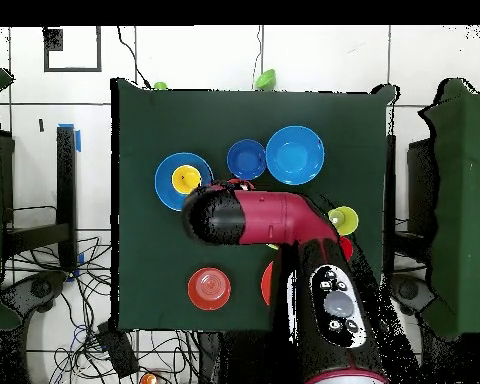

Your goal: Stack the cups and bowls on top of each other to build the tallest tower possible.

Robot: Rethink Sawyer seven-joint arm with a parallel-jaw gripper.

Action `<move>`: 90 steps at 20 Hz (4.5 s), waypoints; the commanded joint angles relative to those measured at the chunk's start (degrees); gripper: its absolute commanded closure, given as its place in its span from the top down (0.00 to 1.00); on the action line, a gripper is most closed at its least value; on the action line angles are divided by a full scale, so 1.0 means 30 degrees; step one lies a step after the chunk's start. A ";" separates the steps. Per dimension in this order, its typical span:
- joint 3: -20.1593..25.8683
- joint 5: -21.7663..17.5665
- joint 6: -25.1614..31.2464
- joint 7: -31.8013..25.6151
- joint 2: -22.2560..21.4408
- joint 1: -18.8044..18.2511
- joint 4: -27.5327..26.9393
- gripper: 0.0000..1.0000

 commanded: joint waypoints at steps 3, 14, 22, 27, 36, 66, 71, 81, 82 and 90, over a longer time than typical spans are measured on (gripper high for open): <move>0.2705 -0.2729 -0.1809 -0.1722 0.1371 -0.1797 0.2922 1.00; 0.2915 -0.3530 -0.2263 -0.0393 0.3187 -0.1519 0.0866 1.00; 0.2933 -0.3849 -0.3414 -0.0067 0.4682 -0.1351 -0.0157 1.00; 0.2605 -0.4410 -0.3862 -0.0230 0.4902 -0.1407 -0.0157 1.00; 0.2254 -0.5292 -0.4237 0.0095 0.5081 -0.1402 -0.0408 1.00; 0.3288 -0.6497 -0.4303 -0.0429 0.4798 -0.1498 -0.0310 1.00; 0.3087 -0.6930 -0.4563 -0.0248 0.5482 -0.1324 -0.0921 1.00; 0.3053 -0.7392 -0.4990 0.0107 0.5991 -0.1295 -0.1088 1.00; 0.3070 -0.7397 -0.5004 0.0138 0.6047 -0.1290 -0.1131 1.00; 0.3192 -0.7313 -0.5074 0.0376 0.6595 -0.1318 -0.1176 1.00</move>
